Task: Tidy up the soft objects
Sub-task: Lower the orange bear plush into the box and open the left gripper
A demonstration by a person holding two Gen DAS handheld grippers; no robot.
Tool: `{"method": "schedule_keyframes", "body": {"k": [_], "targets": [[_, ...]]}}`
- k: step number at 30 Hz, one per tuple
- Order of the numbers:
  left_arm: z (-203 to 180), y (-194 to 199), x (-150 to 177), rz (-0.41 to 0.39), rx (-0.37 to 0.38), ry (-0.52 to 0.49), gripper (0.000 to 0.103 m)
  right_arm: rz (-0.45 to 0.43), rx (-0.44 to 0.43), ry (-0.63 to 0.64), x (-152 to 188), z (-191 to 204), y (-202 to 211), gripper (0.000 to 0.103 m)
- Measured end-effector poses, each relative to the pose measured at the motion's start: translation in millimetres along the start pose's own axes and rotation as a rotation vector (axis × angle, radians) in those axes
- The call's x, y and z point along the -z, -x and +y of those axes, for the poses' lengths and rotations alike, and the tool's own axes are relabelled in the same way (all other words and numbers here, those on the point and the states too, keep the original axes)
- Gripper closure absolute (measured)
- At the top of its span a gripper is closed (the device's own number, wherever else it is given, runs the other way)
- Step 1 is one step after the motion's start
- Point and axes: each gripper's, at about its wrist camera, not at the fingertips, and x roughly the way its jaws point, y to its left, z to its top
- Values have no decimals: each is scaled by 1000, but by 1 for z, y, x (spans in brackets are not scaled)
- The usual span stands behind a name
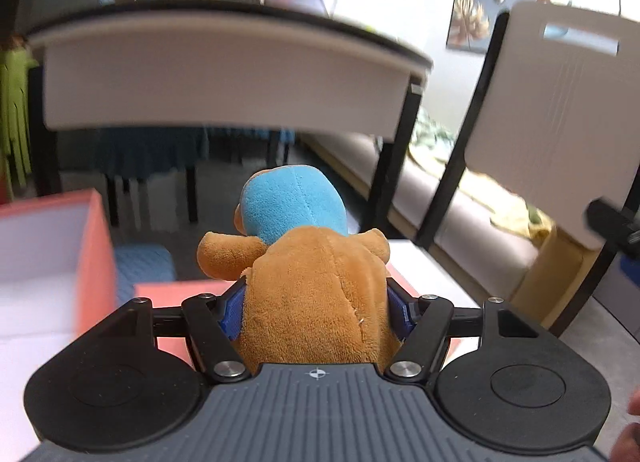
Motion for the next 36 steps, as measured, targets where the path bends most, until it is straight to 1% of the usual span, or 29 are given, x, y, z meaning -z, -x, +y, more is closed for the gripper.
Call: {"method": "schedule_keyframes", "body": {"k": [4, 8, 12, 15, 20, 23, 26, 30, 34, 36], "targets": [[19, 31, -6, -56, -13, 17, 31, 16, -37, 10, 4, 14, -3, 0], [45, 56, -9, -94, -55, 28, 31, 32, -74, 19, 8, 28, -7, 0], [77, 73, -9, -107, -128, 39, 31, 48, -111, 29, 11, 42, -10, 0], [109, 82, -10, -95, -203, 56, 31, 75, -143, 39, 17, 54, -10, 0], [156, 82, -7, -37, -341, 86, 31, 131, -201, 57, 27, 76, -17, 0], [180, 78, -3, 22, -395, 112, 31, 155, -235, 61, 30, 86, -20, 0], [193, 73, 2, 78, -416, 119, 31, 175, -255, 64, 33, 92, -22, 0], [198, 67, 9, 138, -450, 94, 31, 199, -274, 71, 38, 96, -22, 0], [212, 63, 19, 215, -444, 124, 31, 223, -293, 78, 42, 101, -22, 0], [217, 69, 24, 228, -429, 156, 29, 235, -302, 81, 45, 103, -22, 0]]}}
